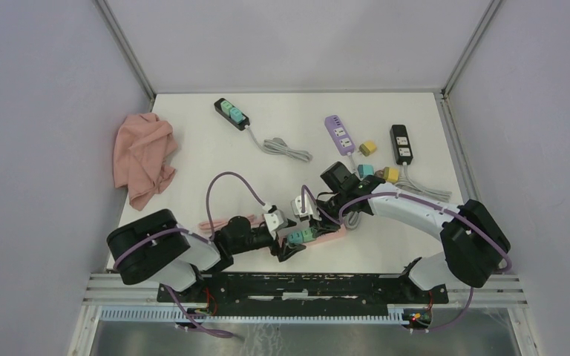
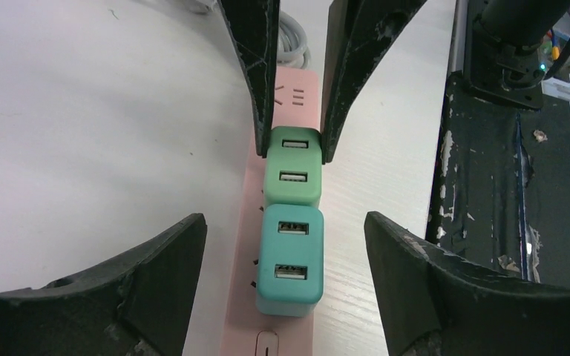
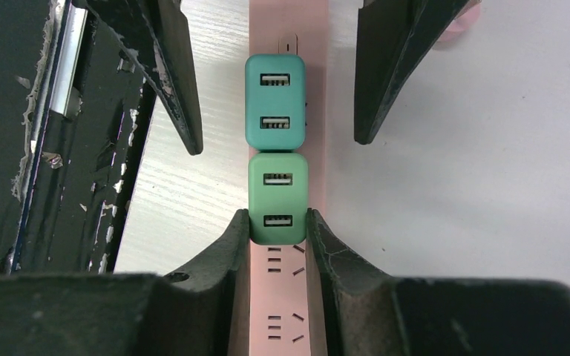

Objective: Pull the plug off the socket
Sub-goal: Remove the plug from the socket.

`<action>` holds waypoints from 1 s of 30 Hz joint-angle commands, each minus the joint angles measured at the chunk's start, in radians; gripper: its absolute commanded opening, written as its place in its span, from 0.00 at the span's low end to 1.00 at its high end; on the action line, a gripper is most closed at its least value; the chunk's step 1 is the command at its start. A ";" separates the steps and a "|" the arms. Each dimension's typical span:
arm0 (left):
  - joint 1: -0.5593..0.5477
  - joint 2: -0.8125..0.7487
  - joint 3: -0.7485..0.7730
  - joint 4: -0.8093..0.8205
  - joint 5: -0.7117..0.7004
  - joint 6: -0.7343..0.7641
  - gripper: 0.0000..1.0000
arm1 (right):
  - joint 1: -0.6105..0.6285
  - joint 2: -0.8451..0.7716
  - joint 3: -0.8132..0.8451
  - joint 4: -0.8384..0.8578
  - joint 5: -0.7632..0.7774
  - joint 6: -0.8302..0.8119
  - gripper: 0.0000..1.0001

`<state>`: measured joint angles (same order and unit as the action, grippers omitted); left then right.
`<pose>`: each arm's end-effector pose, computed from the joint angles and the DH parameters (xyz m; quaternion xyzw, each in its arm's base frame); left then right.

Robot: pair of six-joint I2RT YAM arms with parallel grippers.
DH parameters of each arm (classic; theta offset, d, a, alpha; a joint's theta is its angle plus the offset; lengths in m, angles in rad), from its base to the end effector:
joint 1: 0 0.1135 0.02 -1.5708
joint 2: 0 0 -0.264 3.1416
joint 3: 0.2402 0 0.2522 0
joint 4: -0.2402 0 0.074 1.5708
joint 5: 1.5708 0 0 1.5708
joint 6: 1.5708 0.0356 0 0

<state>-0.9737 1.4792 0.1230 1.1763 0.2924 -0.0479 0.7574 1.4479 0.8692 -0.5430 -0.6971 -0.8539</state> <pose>0.1113 -0.1819 0.1305 0.4227 0.6380 -0.4075 0.4983 0.1801 0.2018 0.2005 -0.7136 0.5798 0.3225 0.2251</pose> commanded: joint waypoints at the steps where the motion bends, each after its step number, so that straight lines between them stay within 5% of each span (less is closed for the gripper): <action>1: 0.000 -0.076 -0.024 0.030 -0.053 0.000 0.84 | 0.005 0.011 0.032 -0.028 0.010 -0.008 0.00; 17: 0.001 -0.284 -0.099 -0.095 -0.086 -0.024 0.79 | -0.001 0.012 0.038 -0.039 0.002 -0.011 0.00; 30: 0.000 -0.236 -0.097 -0.068 -0.077 -0.027 0.74 | -0.003 0.017 0.041 -0.047 0.001 -0.016 0.00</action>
<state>-0.9737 1.2198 0.0238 1.0504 0.2180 -0.0486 0.7570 1.4551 0.8806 -0.5594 -0.6968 -0.8616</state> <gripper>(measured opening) 0.744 0.295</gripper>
